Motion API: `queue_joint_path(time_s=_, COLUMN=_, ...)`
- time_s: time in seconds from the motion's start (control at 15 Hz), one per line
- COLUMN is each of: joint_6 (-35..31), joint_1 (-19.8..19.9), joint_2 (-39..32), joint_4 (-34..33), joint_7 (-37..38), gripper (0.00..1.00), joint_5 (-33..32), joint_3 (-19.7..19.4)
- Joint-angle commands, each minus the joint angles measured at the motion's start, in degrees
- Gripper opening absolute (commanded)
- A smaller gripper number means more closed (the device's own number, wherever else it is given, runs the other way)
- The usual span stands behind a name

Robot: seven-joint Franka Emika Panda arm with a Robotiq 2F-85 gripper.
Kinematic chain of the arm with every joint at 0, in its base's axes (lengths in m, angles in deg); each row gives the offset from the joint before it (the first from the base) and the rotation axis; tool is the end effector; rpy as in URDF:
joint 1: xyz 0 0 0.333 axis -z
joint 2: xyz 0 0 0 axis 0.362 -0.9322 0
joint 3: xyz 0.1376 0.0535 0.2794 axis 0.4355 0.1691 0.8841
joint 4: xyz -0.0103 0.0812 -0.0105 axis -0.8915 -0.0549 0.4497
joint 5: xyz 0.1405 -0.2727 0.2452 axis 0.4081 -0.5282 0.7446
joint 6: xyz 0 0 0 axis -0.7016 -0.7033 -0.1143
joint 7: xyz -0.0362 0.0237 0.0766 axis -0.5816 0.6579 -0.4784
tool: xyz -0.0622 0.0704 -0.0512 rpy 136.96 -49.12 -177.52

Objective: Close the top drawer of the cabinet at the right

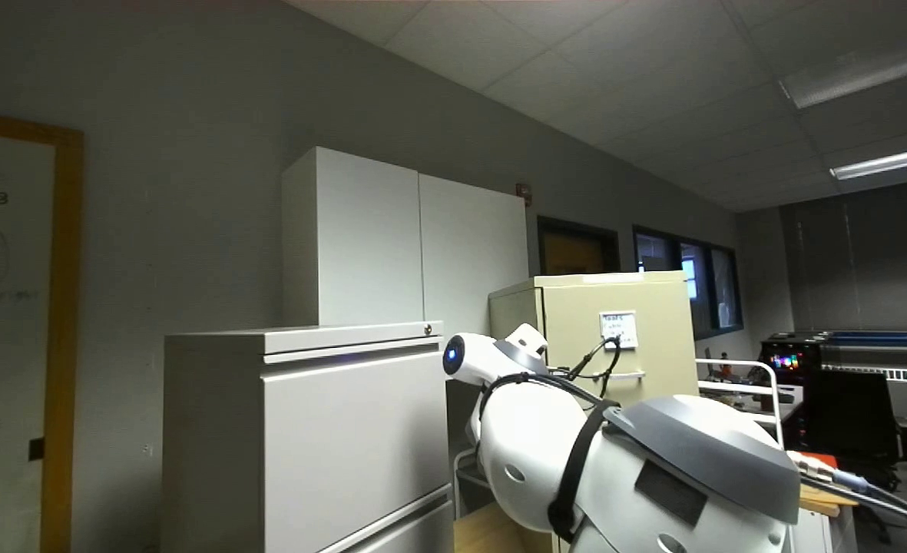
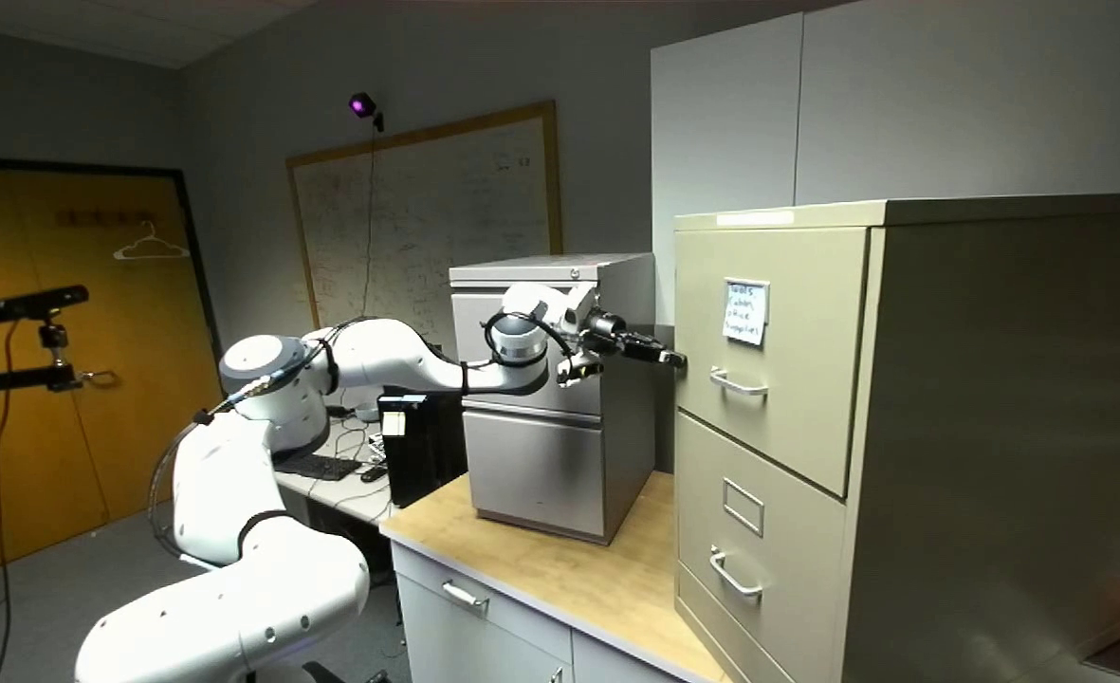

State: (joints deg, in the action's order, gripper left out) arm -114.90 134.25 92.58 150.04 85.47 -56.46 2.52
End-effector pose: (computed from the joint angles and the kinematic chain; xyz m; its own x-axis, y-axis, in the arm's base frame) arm 0.5901 -0.1022 0.5504 0.1475 -0.2348 0.9608 -0.9881 -0.0788 0.1324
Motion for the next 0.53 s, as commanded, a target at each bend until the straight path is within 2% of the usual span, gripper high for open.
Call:
queue_joint_path(time_s=0.0, joint_6=-6.2, joint_1=6.0, joint_2=-1.5, joint_4=-3.4, joint_7=-1.3, gripper=0.00, joint_5=0.7, joint_3=2.6)
queue_joint_path(time_s=0.47, joint_6=-8.5, joint_1=6.7, joint_2=-1.5, joint_4=-3.2, joint_7=-2.5, gripper=0.00, joint_5=0.3, joint_3=2.8)
